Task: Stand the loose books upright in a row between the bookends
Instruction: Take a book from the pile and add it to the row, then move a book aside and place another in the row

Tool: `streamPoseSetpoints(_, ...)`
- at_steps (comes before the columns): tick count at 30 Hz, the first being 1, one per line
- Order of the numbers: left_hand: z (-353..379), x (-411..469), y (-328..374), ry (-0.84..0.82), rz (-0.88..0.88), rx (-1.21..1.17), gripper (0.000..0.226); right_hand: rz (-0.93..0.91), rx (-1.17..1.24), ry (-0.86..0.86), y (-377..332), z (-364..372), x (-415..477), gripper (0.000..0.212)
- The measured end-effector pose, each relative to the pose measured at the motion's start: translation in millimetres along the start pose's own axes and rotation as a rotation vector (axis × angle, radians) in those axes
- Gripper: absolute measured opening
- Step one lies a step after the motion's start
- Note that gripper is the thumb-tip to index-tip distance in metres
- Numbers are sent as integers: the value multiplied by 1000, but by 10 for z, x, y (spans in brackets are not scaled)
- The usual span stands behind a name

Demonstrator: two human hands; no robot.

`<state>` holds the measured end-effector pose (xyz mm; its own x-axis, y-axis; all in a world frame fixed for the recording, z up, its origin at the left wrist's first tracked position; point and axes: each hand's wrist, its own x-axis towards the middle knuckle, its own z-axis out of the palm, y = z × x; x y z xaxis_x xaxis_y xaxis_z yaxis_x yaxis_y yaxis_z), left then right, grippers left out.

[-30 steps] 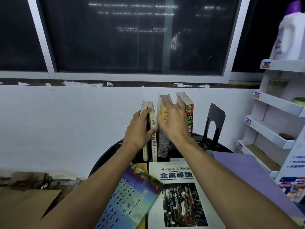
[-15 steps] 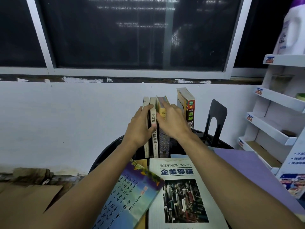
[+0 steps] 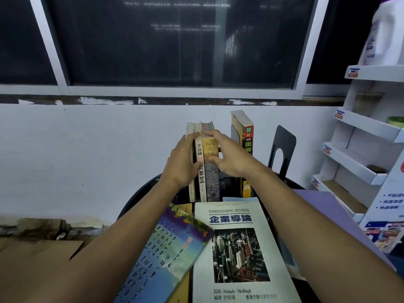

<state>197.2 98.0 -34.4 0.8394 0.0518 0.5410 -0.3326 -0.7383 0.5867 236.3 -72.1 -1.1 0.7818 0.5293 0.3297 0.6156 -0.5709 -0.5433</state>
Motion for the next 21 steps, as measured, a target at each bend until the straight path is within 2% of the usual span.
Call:
streamPoseSetpoints(6, -20, 0, -13, -24, -2, 32, 79, -3, 24, 16, 29, 50, -23, 73)
streamPoseSetpoints(12, -112, -37, -49, -76, -71, 12, 108, 39, 83, 2, -16, 60, -195, 97)
streamPoseSetpoints(21, -375, -285, -41, -125, -137, 59, 106, 0, -66, 41, -73, -9, -698, 79)
